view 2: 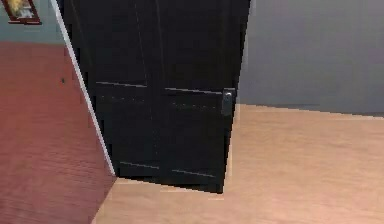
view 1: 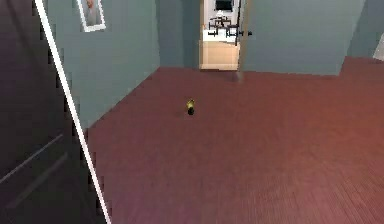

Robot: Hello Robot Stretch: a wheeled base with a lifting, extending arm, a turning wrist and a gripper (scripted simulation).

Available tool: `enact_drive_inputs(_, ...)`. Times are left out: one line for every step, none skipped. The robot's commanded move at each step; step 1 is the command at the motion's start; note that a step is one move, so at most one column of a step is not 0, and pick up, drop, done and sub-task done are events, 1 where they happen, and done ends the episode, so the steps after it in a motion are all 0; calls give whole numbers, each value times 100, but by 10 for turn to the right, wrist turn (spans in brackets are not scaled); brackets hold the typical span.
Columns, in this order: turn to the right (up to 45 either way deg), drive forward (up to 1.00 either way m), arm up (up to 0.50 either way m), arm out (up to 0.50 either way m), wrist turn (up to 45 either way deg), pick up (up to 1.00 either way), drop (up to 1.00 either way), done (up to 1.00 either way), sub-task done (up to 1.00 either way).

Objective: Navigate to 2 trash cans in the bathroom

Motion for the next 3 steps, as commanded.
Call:
enact_drive_inputs(0, 100, 0, 0, 0, 0, 0, 0, 0)
enact_drive_inputs(-180, 0, 0, 0, 0, 0, 0, 0, 0)
enact_drive_inputs(0, 10, 0, 0, 0, 0, 0, 0, 0)
